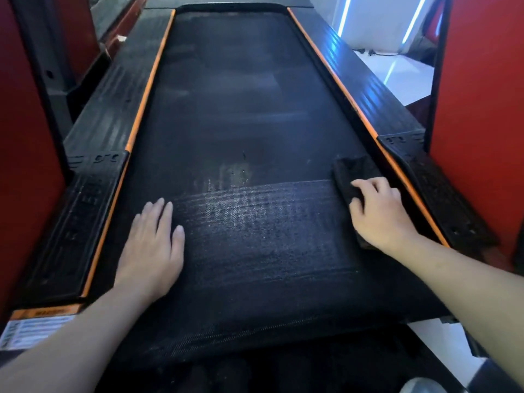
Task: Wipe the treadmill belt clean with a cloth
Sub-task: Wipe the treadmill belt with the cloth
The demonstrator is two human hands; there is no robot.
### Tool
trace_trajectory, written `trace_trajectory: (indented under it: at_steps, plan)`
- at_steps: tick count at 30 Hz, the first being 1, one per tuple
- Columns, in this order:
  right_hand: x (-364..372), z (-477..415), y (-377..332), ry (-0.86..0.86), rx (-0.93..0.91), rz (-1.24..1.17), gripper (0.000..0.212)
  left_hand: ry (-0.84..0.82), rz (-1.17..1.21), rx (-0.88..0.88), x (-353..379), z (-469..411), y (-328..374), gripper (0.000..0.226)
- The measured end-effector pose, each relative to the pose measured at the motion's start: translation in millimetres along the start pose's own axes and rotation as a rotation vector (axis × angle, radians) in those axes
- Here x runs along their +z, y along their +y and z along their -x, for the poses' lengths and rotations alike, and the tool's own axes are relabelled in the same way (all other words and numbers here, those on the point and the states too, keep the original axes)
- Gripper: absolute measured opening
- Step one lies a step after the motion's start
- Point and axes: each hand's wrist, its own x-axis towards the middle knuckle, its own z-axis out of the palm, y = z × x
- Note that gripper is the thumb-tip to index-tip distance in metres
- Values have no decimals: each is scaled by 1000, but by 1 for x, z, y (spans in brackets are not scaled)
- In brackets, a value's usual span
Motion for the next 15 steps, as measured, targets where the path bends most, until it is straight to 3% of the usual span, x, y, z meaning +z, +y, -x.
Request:
trace_trajectory:
  at_steps: [5, 15]
  plan:
    - [8, 2, 7, -32, 46, 102, 53, -122, -14, 1, 9, 10, -4, 64]
    - [8, 19, 9, -16, 10, 156, 51, -123, 58, -23, 8, 27, -3, 72]
